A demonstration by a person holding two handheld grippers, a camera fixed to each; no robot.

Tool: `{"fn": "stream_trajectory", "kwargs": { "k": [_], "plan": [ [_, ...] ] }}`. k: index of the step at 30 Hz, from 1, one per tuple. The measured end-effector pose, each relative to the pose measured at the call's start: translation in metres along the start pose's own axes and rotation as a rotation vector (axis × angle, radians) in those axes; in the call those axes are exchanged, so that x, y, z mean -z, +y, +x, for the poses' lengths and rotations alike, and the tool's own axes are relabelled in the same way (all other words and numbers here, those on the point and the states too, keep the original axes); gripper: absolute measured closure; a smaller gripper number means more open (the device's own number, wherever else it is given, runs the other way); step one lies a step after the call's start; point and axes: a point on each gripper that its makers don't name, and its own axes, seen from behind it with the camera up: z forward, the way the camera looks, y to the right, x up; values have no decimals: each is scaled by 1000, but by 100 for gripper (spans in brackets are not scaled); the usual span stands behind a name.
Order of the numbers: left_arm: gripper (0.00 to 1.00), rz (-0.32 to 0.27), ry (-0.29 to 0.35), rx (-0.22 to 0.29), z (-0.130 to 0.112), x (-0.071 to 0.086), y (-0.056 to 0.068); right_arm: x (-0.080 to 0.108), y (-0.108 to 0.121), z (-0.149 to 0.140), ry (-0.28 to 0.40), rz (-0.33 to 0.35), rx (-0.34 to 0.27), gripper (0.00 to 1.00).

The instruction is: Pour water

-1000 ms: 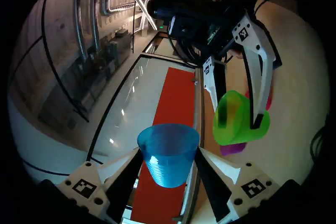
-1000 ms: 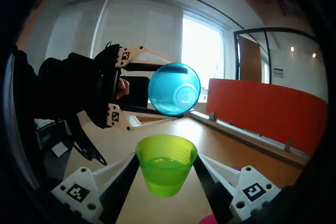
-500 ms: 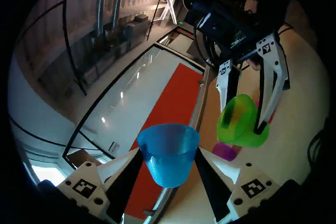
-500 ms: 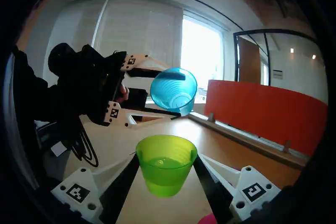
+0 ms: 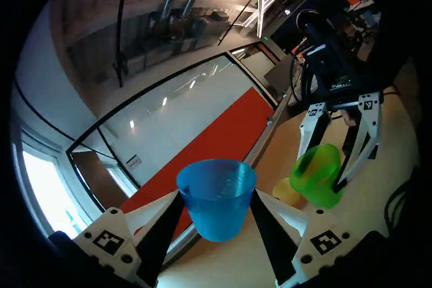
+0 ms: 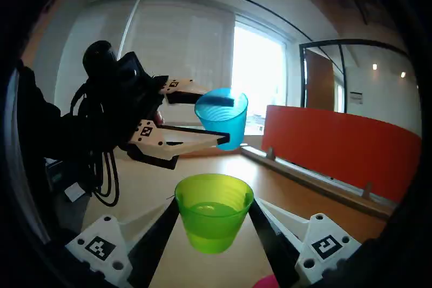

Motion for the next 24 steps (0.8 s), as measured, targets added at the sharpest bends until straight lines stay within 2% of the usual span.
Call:
{"fn": "stream_trajectory", "kwargs": {
  "k": [8,12,18,24],
  "plan": [
    [18,-19,-22,171,-5,-3,0,1,1,2,2,-6,3,9],
    [18,-29,-38,275,-11,-2,0,2,2,3,4,-7,4,9],
    [18,-28,-60,439,-21,-2,-6,3,2,6,7,-11,7,10],
    [18,-35,-61,556,-25,1,-6,3,3,8,10,-14,8,9]
  ]
}}
